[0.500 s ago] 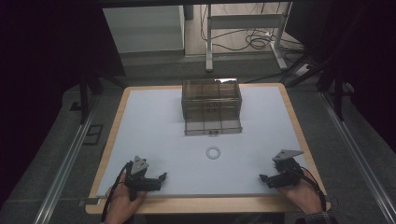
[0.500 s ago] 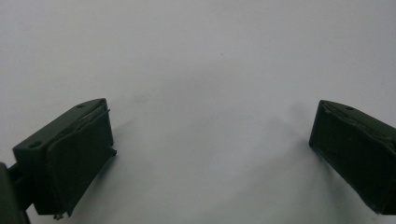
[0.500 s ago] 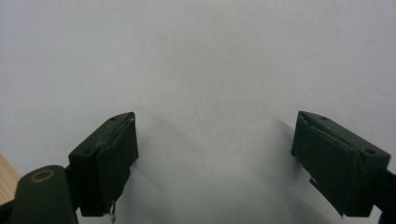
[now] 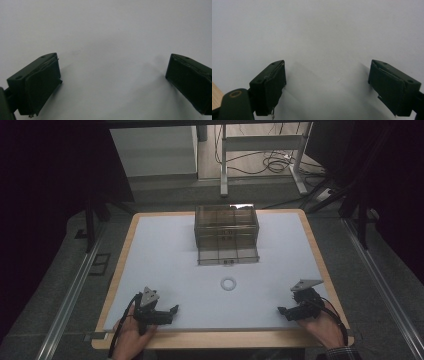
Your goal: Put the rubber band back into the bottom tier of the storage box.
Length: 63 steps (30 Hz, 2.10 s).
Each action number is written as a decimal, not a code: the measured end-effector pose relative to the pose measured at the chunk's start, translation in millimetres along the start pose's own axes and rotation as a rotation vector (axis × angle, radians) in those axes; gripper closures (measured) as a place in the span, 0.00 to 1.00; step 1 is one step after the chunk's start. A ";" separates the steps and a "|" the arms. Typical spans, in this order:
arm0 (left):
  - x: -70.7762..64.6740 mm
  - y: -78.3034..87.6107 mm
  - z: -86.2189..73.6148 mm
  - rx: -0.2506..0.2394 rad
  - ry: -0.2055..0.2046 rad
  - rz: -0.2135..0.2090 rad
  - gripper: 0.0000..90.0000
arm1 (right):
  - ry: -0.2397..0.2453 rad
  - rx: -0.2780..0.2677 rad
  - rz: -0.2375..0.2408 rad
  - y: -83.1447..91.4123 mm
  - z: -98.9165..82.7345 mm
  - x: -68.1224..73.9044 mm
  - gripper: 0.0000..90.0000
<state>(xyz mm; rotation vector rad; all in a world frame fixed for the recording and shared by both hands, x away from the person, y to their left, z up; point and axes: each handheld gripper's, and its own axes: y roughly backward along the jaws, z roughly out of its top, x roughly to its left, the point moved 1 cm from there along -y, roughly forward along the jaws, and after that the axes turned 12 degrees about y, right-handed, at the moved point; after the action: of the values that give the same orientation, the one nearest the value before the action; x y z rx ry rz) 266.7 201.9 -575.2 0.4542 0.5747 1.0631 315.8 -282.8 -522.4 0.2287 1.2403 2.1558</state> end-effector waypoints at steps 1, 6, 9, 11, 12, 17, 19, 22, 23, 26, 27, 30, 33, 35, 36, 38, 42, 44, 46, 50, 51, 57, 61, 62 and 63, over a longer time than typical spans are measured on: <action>0.0 0.0 0.0 0.000 0.000 0.000 0.00 | -0.007 0.011 0.000 0.1 1.5 0.0 0.17; 0.1 0.1 0.0 0.001 -0.001 0.000 0.00 | -0.009 0.028 0.002 0.6 4.0 -0.1 0.18; 0.0 0.1 0.0 0.001 -0.001 0.000 0.00 | -0.007 0.032 0.009 1.3 6.1 0.1 0.20; 0.0 0.1 0.0 0.001 -0.001 0.000 0.00 | -0.006 0.034 0.013 2.3 8.0 0.3 0.21; 0.1 0.1 0.0 0.001 -0.001 0.000 0.00 | -0.004 0.035 0.012 2.9 8.9 0.4 0.22; 0.1 0.1 0.0 0.001 -0.001 0.000 0.00 | -0.007 0.024 0.017 6.2 12.0 0.2 0.22; 0.0 0.1 0.0 0.000 0.000 0.000 0.00 | -0.008 0.024 0.022 6.5 12.7 0.1 0.23; 0.1 0.1 0.0 0.001 -0.001 0.000 0.00 | -0.007 0.025 0.025 6.0 14.2 0.5 0.23; 0.1 0.1 0.0 0.001 -0.001 0.000 0.00 | -0.007 0.025 0.025 6.0 14.2 0.5 0.23; 0.0 0.1 0.0 0.001 -0.001 0.000 0.00 | -0.011 0.023 0.029 5.8 16.5 1.1 0.23; 0.0 0.1 0.0 0.001 0.000 0.000 0.00 | -0.011 0.023 0.029 5.8 16.5 1.1 0.23; 0.0 0.0 0.0 0.000 -0.001 0.000 0.00 | -0.003 0.023 0.033 5.6 18.5 1.2 0.24; 0.0 0.1 0.0 0.001 -0.001 0.000 0.00 | -0.007 0.023 0.035 5.4 19.5 1.6 0.24; 0.0 0.0 0.0 0.000 -0.001 0.000 0.00 | -0.006 0.025 0.037 5.3 20.3 1.7 0.24; 0.0 0.1 0.0 0.001 -0.001 0.000 0.00 | -0.004 0.024 0.038 5.3 20.7 1.7 0.24; 0.0 0.0 0.0 0.000 -0.001 0.000 0.00 | -0.007 0.025 0.042 4.8 22.1 2.2 0.25; 0.0 0.1 0.0 0.001 -0.001 0.000 0.00 | -0.002 0.027 0.048 4.4 24.2 2.5 0.25; 0.0 0.1 0.0 0.000 -0.001 0.000 0.00 | 0.005 0.028 0.048 4.2 25.4 2.3 0.25; 0.1 0.1 0.0 0.001 -0.001 0.000 0.00 | 0.005 0.031 0.048 3.6 26.9 2.4 0.25; 0.1 0.1 0.0 0.001 -0.001 0.000 0.00 | -0.002 0.037 0.053 2.7 29.5 2.6 0.25; 0.1 0.1 0.0 0.001 -0.001 0.000 0.00 | -0.001 0.038 0.055 2.4 30.2 2.3 0.26; 0.1 0.1 0.0 0.001 -0.001 0.000 0.00 | -0.011 0.045 0.058 1.3 35.3 1.1 0.28; 0.1 0.1 0.0 0.001 -0.001 0.000 0.00 | -0.017 0.050 0.068 -1.1 39.9 1.0 0.31; 0.1 0.1 0.0 0.001 -0.001 0.000 0.00 | -0.016 0.051 0.070 -1.7 40.8 0.9 0.32; 0.1 0.1 0.0 0.000 -0.001 0.000 0.00 | -0.016 0.051 0.070 -1.7 40.8 0.9 0.32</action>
<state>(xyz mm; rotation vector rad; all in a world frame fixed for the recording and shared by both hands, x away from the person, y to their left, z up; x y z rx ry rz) 266.7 201.9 -575.2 0.4548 0.5744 1.0625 333.7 -252.4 -501.9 0.3144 1.2963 2.1786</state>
